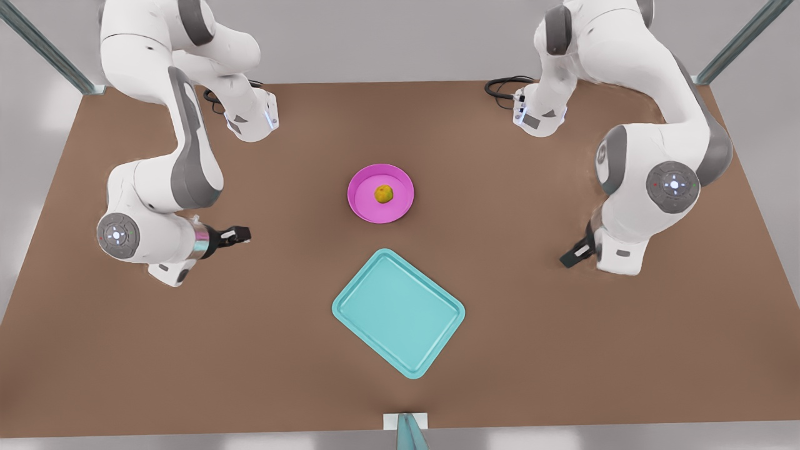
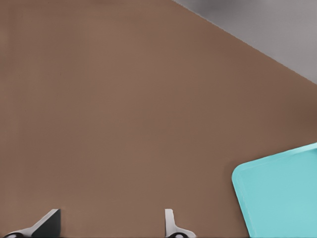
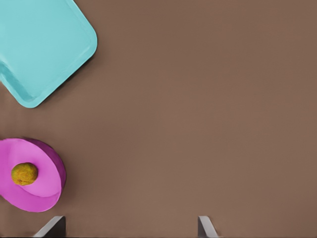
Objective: Place the orange on the plate with the left arm and the plate on the tray with the right arm
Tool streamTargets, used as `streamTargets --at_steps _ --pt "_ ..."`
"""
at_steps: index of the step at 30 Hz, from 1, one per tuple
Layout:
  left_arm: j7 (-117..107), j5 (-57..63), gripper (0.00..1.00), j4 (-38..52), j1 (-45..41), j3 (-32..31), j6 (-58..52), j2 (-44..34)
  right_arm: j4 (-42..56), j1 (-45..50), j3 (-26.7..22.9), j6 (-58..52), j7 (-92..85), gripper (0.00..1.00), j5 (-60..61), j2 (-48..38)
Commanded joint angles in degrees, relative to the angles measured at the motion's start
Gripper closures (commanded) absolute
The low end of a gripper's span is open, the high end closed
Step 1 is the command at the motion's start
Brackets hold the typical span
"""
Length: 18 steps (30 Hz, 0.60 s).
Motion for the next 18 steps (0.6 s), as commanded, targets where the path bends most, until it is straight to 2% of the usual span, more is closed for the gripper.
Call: streamTargets --at_steps 1,2,3,4,7,9,14,18 --pt "38.0 8.2 0.00 1.8 23.7 -27.0 -14.4 -6.9 -2.8 1.9 0.3 4.9 0.3 0.00 11.0 0.6" --pt "35.1 20.4 0.00 -5.7 36.2 -45.5 -10.4 -12.2 -7.0 1.6 0.2 5.2 0.1 0.00 15.9 0.1" --pt "35.5 20.4 0.00 -19.9 35.9 -44.7 2.3 -21.6 -10.9 2.1 0.3 8.1 -0.1 0.00 16.3 -1.7" --pt "35.4 19.0 0.00 -19.4 32.1 -39.8 1.9 -22.0 -16.3 3.4 0.4 11.6 -0.3 0.00 16.6 -4.6" --pt "34.8 16.4 0.00 -10.7 32.4 -39.1 -4.2 -16.3 -31.0 9.4 0.4 23.7 -0.3 0.00 20.3 -11.6" --pt "35.5 16.4 0.00 -10.7 32.4 -39.1 -4.1 -15.4 -36.8 13.6 0.3 31.3 0.4 0.00 22.1 -12.6" --pt "34.5 14.3 0.00 -9.8 32.6 -39.1 -5.0 -14.5 -42.2 21.0 0.3 45.6 10.1 0.00 25.2 -9.6" --pt "34.8 14.5 0.00 -9.8 32.5 -39.0 -5.0 -14.6 -42.5 22.1 0.3 48.1 9.6 0.00 25.1 -7.1"
